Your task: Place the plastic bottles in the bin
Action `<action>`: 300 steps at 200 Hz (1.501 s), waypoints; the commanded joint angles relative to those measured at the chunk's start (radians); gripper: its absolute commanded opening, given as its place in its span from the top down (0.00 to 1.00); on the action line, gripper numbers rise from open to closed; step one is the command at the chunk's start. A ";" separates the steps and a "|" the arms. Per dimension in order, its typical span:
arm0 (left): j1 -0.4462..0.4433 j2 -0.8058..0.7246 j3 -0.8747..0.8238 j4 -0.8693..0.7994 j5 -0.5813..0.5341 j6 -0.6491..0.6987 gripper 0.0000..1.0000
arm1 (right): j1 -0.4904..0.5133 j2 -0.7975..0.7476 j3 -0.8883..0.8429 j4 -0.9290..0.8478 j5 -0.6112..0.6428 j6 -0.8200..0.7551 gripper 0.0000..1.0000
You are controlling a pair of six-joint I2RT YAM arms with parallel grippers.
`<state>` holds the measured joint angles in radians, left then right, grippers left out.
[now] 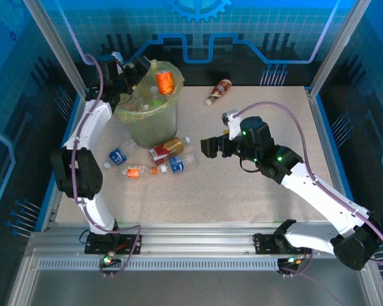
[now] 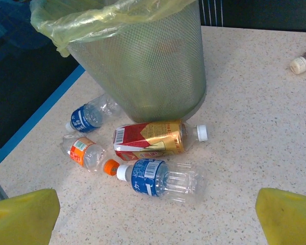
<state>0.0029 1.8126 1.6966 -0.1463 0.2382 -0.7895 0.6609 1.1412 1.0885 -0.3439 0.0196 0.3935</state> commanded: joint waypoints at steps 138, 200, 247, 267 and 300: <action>-0.347 -0.546 -0.350 -0.248 -0.183 0.632 0.01 | -0.091 0.119 0.142 -0.372 0.284 0.324 0.00; -0.603 -0.450 -0.396 -0.412 -0.318 0.876 0.01 | -0.234 0.114 0.042 -0.387 0.193 0.407 0.00; -0.680 -0.274 -0.374 -0.472 -0.372 0.985 0.01 | -0.279 0.115 0.024 -0.424 0.196 0.410 0.00; -0.682 -0.226 -0.374 -0.471 -0.365 1.007 0.01 | -0.281 0.112 0.022 -0.433 0.212 0.409 0.00; -0.682 -0.145 -0.376 -0.485 -0.366 1.030 0.02 | -0.287 0.113 0.010 -0.428 0.214 0.416 0.00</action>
<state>-0.6743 1.6245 1.3117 -0.5983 -0.1089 0.1913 0.3931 1.2579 1.1194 -0.7483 0.2264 0.7872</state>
